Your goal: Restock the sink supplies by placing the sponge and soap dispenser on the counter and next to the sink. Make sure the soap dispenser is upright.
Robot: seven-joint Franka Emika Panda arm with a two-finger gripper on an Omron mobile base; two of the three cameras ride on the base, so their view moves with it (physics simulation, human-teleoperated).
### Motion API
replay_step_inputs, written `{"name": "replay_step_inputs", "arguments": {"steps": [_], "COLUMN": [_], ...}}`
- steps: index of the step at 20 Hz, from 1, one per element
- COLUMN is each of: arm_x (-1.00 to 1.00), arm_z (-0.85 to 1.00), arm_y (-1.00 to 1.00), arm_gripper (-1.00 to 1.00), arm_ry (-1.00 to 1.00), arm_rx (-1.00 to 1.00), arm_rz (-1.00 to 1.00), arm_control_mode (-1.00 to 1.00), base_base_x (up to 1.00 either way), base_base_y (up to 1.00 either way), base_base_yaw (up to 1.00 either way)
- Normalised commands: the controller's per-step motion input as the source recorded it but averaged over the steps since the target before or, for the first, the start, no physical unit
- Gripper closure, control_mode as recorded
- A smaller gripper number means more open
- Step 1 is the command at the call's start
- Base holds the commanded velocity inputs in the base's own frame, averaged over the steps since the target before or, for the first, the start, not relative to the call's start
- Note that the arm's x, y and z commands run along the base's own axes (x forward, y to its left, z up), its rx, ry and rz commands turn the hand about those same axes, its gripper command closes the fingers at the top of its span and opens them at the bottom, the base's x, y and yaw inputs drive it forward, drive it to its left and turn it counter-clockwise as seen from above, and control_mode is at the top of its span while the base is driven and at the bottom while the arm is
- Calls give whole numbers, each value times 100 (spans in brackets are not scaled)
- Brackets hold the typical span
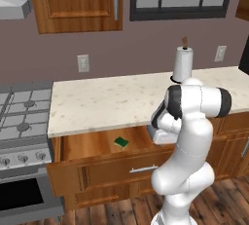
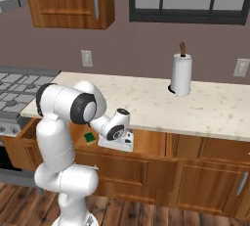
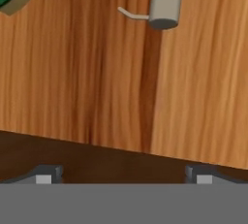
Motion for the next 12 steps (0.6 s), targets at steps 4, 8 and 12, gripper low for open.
{"name": "replay_step_inputs", "arguments": {"steps": [4,8,12], "arm_x": [-74,-79,-64], "arm_z": [-3,0,0], "arm_y": [0,0,0], "arm_gripper": [-100,-100,-100], "arm_ry": [0,0,2], "arm_rx": [2,0,0], "arm_rz": [0,0,0], "arm_control_mode": [-100,-100,-100], "base_base_x": [0,0,0], "base_base_y": [0,0,0], "base_base_yaw": [0,0,0]}}
